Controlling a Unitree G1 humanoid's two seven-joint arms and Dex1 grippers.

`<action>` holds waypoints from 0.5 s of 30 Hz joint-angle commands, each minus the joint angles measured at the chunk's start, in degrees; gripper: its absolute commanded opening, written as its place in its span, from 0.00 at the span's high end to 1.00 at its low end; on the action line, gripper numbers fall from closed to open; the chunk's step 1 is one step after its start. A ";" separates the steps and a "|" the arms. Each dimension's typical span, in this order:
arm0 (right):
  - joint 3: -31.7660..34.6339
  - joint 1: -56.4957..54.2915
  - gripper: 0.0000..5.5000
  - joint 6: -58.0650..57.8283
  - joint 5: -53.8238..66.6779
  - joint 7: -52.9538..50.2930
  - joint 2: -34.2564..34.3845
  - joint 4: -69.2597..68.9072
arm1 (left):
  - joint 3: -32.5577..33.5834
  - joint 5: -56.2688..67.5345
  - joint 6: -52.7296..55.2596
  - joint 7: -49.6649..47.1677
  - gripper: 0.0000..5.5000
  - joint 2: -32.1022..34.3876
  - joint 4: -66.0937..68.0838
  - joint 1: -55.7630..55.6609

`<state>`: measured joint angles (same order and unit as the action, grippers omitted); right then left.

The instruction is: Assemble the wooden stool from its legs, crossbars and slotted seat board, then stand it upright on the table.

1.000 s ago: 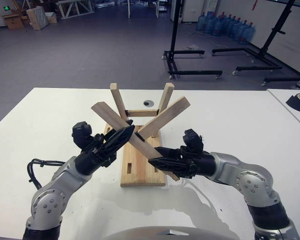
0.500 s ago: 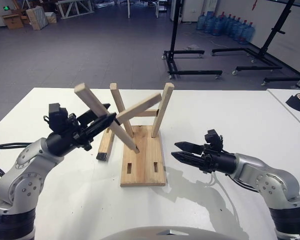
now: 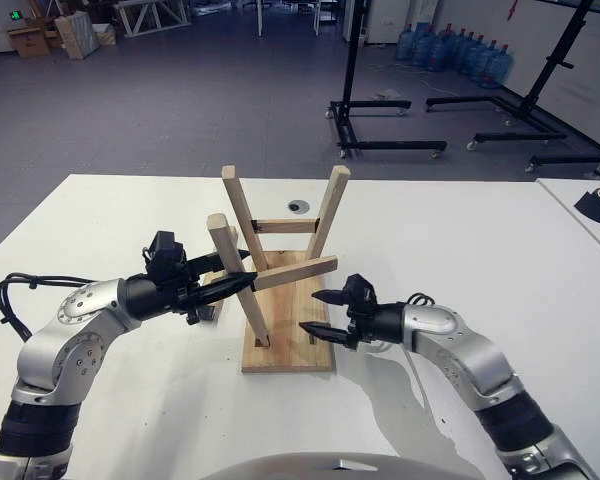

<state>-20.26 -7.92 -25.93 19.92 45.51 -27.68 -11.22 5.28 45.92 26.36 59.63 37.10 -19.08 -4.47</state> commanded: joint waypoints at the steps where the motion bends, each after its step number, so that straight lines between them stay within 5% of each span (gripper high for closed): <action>1: -3.73 -2.68 0.35 2.97 -6.30 2.09 -0.91 5.94 | 0.14 -0.96 0.69 2.45 0.63 2.13 1.80 -2.67; 15: -2.63 -1.41 0.35 0.50 -6.40 6.34 -0.89 10.49 | -3.42 -3.76 -0.28 10.07 0.63 0.22 11.59 -7.43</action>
<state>-22.07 -10.75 -22.65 14.70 51.30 -27.45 -2.72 3.28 44.06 25.90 69.23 37.89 -8.48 -11.88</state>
